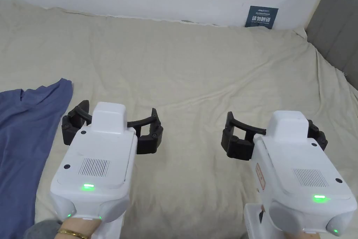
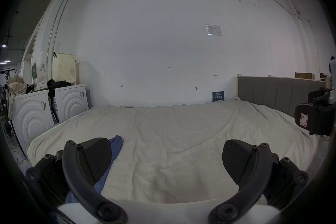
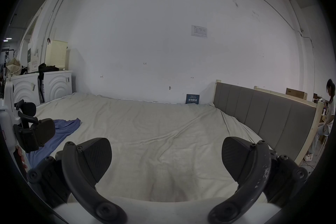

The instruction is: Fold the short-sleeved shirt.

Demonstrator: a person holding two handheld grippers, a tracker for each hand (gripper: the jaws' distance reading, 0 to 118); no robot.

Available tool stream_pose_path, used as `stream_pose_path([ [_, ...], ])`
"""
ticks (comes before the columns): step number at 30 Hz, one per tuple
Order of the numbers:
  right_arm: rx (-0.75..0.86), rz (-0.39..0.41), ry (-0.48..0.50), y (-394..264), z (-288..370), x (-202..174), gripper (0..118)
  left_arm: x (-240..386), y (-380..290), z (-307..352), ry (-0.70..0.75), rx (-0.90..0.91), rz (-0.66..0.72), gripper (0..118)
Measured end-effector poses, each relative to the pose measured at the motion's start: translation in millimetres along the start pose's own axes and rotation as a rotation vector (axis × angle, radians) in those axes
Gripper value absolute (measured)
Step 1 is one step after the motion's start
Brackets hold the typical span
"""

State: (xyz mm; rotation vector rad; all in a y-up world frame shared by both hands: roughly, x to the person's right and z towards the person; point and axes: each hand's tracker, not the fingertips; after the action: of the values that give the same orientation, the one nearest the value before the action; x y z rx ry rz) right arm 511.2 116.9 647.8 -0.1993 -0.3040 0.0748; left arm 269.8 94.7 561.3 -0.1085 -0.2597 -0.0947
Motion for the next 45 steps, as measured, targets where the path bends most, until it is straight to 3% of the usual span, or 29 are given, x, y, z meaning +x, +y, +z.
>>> stream_pose_path([
  [6, 0.001, 0.029, 0.017, 0, 1, -5, 118, 0, -1, 0, 0.010, 0.003, -0.001, 118],
  [7, 0.003, 0.044, 0.010, 0, 2, -7, 118, 0, -1, 0, 0.017, 0.004, -0.008, 118],
  [8, -0.009, 0.113, -0.040, 0, 1, -10, 118, 2, -2, -1, 0.036, -0.010, -0.047, 118],
  [9, -0.032, 0.236, -0.117, 1, -1, -16, 118, 4, -2, -3, 0.052, -0.044, -0.134, 118],
  [10, -0.037, 0.417, -0.163, 2, -4, -21, 118, 5, -4, -5, 0.075, -0.054, -0.251, 118],
  [13, 0.135, 1.079, -0.224, -4, -12, -26, 118, 11, -18, -8, 0.130, 0.119, -0.892, 118],
  [15, 0.288, 1.499, -0.196, -7, -13, -27, 118, 13, -32, -11, 0.112, 0.276, -1.400, 118],
  [17, 0.349, 1.859, -0.082, -9, -8, -28, 118, 12, -41, -10, -0.067, 0.395, -1.761, 118],
  [18, 0.363, 1.997, -0.055, -14, -6, -31, 118, 11, -44, -6, -0.173, 0.464, -1.873, 118],
  [19, 0.377, 2.083, 0.015, -19, -3, -31, 118, 10, -48, -1, -0.259, 0.532, -1.943, 118],
  [20, 0.394, 2.112, 0.081, -23, 0, -31, 118, 11, -51, 3, -0.310, 0.591, -1.974, 118],
  [22, 0.358, 2.058, 0.134, -22, 5, -30, 114, 12, -50, 10, -0.326, 0.585, -1.853, 118],
  [24, 0.232, 1.850, 0.174, -7, 5, -31, 114, 16, -35, 10, -0.297, 0.445, -1.633, 118],
  [25, 0.165, 1.688, 0.187, 7, 5, -29, 114, 17, -21, 7, -0.252, 0.349, -1.488, 118],
  [26, 0.084, 1.477, 0.201, 24, 3, -28, 114, 13, -3, 3, -0.229, 0.268, -1.319, 118],
  [28, -0.047, 0.984, 0.211, 58, -3, -18, 114, 4, 32, -5, -0.174, 0.152, -0.931, 118],
  [29, -0.074, 0.714, 0.222, 76, -6, -6, 114, -3, 48, -9, -0.130, 0.134, -0.696, 118],
  [31, -0.050, 0.269, 0.257, 87, -9, 17, 115, -19, 70, -14, -0.090, 0.118, -0.282, 118],
  [32, -0.034, 0.115, 0.251, 85, -10, 24, 117, -24, 73, -15, -0.071, 0.114, -0.140, 118],
  [33, -0.024, 0.023, 0.217, 81, -10, 24, 118, -28, 72, -15, -0.051, 0.111, -0.031, 118],
  [36, 0.020, -0.056, 0.112, 63, -9, 26, 118, -25, 56, -11, 0.034, 0.108, 0.015, 118],
  [39, 0.021, -0.045, 0.030, 43, -5, 13, 118, -23, 36, -5, 0.041, 0.069, 0.058, 118],
  [45, -0.017, -0.067, 0.039, 22, 1, 16, 118, -16, 12, 4, 0.030, 0.013, 0.036, 118],
])
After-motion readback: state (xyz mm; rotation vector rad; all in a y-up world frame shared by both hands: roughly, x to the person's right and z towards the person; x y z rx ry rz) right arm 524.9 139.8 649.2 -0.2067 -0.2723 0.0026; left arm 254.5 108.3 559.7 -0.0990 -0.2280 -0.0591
